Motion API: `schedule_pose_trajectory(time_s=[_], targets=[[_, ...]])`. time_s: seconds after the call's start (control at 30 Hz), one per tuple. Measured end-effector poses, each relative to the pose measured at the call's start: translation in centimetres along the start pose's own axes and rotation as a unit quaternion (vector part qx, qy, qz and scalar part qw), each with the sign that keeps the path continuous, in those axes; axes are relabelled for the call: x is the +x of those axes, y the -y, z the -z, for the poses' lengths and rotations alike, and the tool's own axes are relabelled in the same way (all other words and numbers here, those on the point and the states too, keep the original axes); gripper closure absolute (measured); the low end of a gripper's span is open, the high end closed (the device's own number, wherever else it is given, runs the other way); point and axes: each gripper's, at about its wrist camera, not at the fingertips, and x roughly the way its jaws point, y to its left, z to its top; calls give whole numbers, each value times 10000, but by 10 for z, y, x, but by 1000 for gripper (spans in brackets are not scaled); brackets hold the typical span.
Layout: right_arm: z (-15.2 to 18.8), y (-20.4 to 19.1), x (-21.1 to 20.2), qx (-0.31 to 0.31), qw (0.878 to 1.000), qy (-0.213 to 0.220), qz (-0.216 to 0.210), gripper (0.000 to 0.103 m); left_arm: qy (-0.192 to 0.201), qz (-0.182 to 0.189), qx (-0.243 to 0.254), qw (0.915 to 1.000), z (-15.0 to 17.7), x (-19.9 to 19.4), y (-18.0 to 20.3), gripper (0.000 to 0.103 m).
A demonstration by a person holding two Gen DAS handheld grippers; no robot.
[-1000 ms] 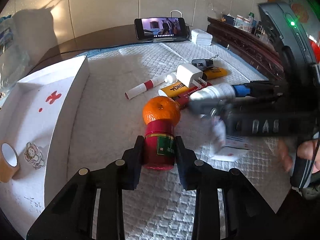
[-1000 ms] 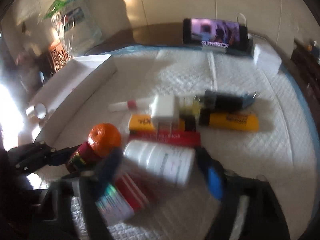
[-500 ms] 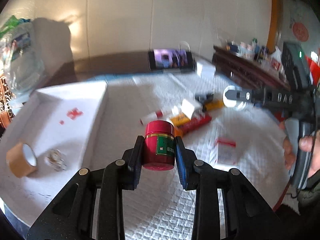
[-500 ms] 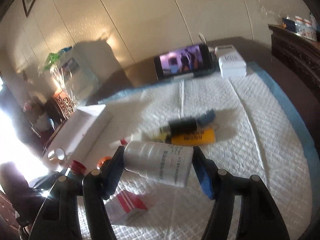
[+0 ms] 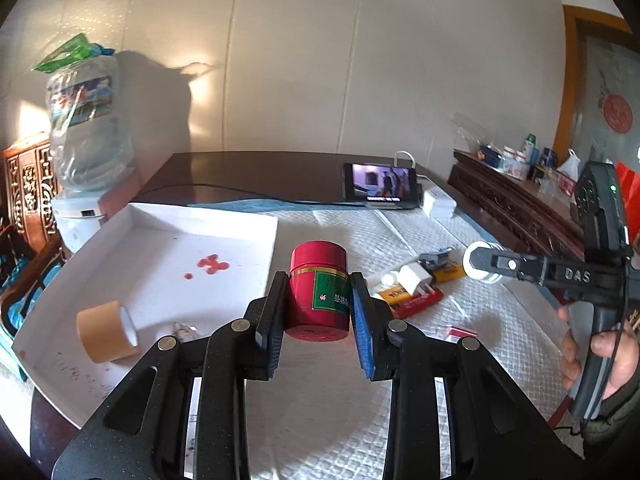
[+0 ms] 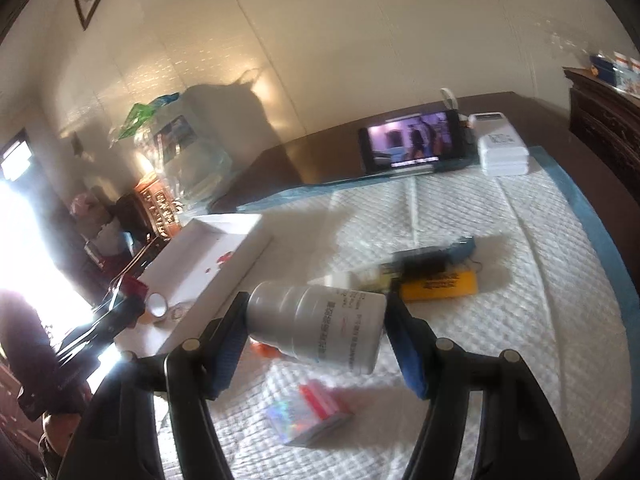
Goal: Organize rigid objects
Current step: 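Carry the red jar and white pill bottle in both tools over the tray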
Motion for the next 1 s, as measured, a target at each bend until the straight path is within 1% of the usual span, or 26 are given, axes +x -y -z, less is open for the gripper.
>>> schedule_pose_trajectory(time_s=[0.13,0.4,0.53,0.7,0.8,1.0], targets=[[0,-16,4,-141,9998,-68,-127,37,91,-99,-141,9998,-2,-9,-12,74],[-2,-30,7,-300,9993,-82,-195,37,326,-329,-379,9982,-4,-29,-36,74],[-7,-40,7,-419,9988,-60,-242,37,427,-458,-488,9968,-4,-37,-47,74],[-15,-61,14,-618,9972,-109,-410,37,523,-674,-580,9947,-5,-47,-61,74],[-22,-78,23,-763,9956,-147,-531,37,620,-807,-658,9926,-7,-54,-72,74],[-37,-129,66,-846,9913,-452,-897,37,756,-1015,-926,9876,-16,-61,-103,74]])
